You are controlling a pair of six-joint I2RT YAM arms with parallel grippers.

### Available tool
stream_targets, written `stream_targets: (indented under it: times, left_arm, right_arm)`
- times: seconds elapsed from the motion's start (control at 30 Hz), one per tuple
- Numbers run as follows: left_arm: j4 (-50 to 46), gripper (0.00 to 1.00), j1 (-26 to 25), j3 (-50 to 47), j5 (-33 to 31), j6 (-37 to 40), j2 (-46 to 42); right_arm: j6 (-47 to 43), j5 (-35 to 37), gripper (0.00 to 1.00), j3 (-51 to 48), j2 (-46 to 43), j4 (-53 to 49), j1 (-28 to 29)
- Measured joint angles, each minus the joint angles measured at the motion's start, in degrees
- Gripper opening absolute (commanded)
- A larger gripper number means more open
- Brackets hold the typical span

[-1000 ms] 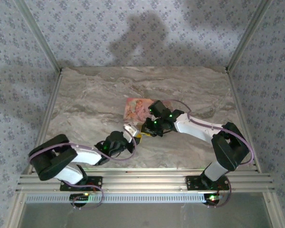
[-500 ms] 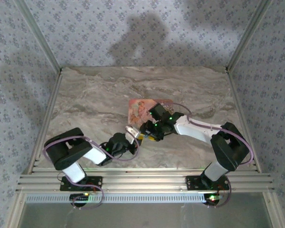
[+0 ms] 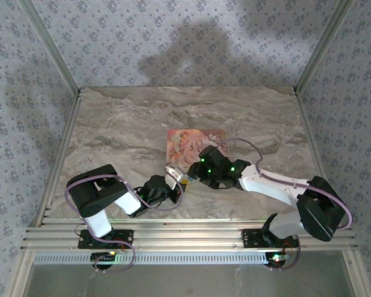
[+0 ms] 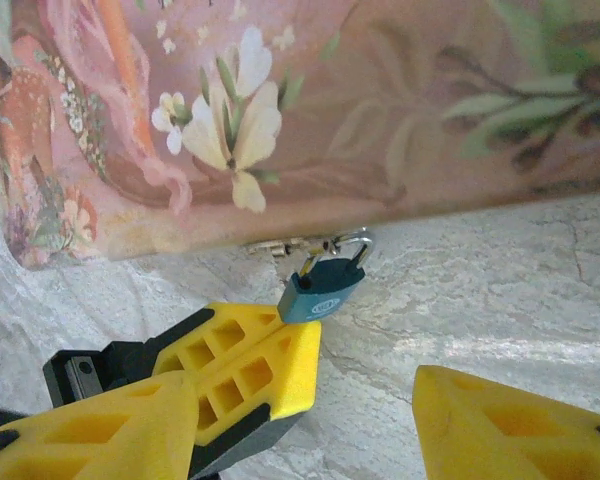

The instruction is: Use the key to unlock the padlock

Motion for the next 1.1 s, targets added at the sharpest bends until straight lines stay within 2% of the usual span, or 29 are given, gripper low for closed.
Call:
stream_targets:
  times: [0.17,0.33,0.87,0.97,1.1]
  left_arm:
    - [-1.68,0.00,-0.24,0.44,0.02,-0.61,-0.83]
    - [-4.55,0.00,-0.35,0.63,0.33,-1.33,-3.10]
    - [-6.67,0.00,-0.37,0.70,1.66,-3.72,-4.68]
    - [-6.67,0.00,-0.37,0.70,1.95,-4.37,-4.74]
    - [-7.06,0.00,-0.37,0.70,2.40,-4.70,-5.75]
  right_arm:
    - [2.25,5.70,0.56,-3.72,-0.07,5.29,3.23]
    - [4.35,8.44,0.57,-7.58,2.25,11.91,3.63]
    - [6.84,11.10,0.53,-9.62,7.02,23.67,3.67]
    - [7.04,11.06,0.45,-9.62,7.56,25.05,3.56]
    - [7.72,11.08,0.23,-9.62,8.00,26.23,3.58]
